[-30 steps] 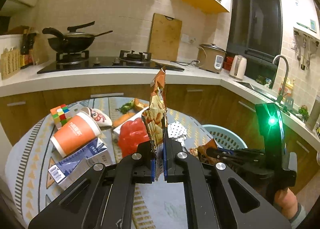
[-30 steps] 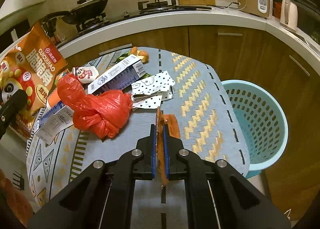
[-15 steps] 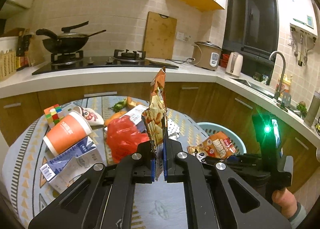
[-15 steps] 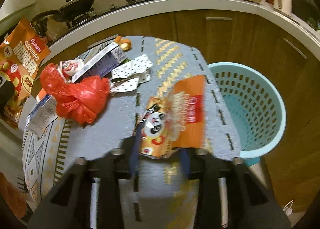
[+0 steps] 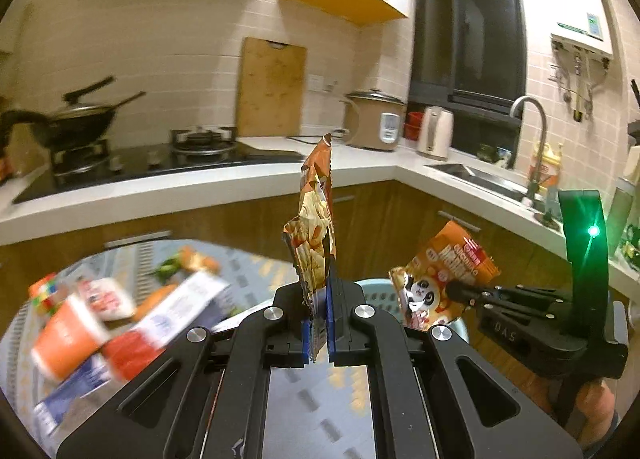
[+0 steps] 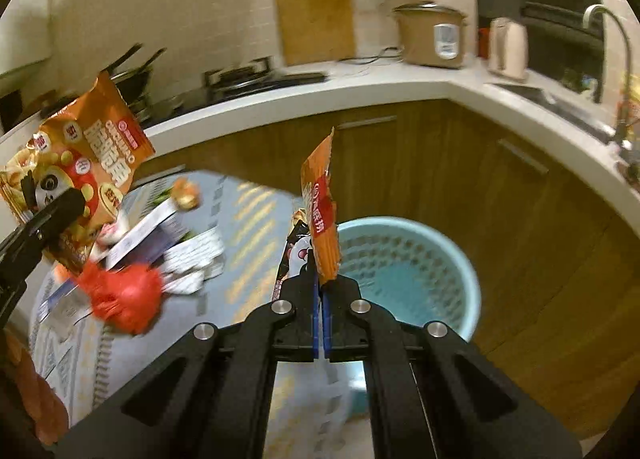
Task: Collect trash
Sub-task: 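Lift both held items and carry them over the light-blue basket, then open both tools to drop the items into the basket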
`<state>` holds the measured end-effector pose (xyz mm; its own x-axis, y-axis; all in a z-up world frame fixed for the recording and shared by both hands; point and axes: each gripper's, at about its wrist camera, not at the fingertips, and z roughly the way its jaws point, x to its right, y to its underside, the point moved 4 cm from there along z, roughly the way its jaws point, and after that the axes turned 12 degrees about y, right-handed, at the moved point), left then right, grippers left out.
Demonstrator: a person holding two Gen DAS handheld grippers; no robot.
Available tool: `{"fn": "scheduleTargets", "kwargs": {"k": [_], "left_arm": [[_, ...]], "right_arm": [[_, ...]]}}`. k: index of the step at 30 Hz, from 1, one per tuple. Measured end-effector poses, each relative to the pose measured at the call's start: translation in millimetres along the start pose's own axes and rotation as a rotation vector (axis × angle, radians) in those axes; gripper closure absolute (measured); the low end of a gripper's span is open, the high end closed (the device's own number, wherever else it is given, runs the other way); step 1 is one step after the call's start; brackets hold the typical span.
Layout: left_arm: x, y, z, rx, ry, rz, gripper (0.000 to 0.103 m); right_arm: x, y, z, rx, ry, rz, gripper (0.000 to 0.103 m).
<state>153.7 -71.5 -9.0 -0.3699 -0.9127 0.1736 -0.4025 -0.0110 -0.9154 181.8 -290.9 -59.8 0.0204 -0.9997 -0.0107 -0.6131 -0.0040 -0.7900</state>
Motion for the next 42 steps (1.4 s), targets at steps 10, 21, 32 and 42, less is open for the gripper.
{"fn": "scheduleTargets", "kwargs": {"k": [10,21,32,42], "left_arm": [[29,25,117,-0.18,0.169,-0.043,0.1],[34,63,165,-0.285,0.178,-0.044,0.062],[27,49,143,-0.246,0.153,-0.062,0.052],[15,35,87,-0.169,0.13,-0.087,0.052]], "right_arm": [[63,4,63,-0.125,0.14,0.083,0.103],[76,29,113,-0.275,0.164,0.116,0.102],[88,33,111,-0.302,0.137,0.164,0.08],[60,10,58,-0.185,0.102,0.138,0.056]]}}
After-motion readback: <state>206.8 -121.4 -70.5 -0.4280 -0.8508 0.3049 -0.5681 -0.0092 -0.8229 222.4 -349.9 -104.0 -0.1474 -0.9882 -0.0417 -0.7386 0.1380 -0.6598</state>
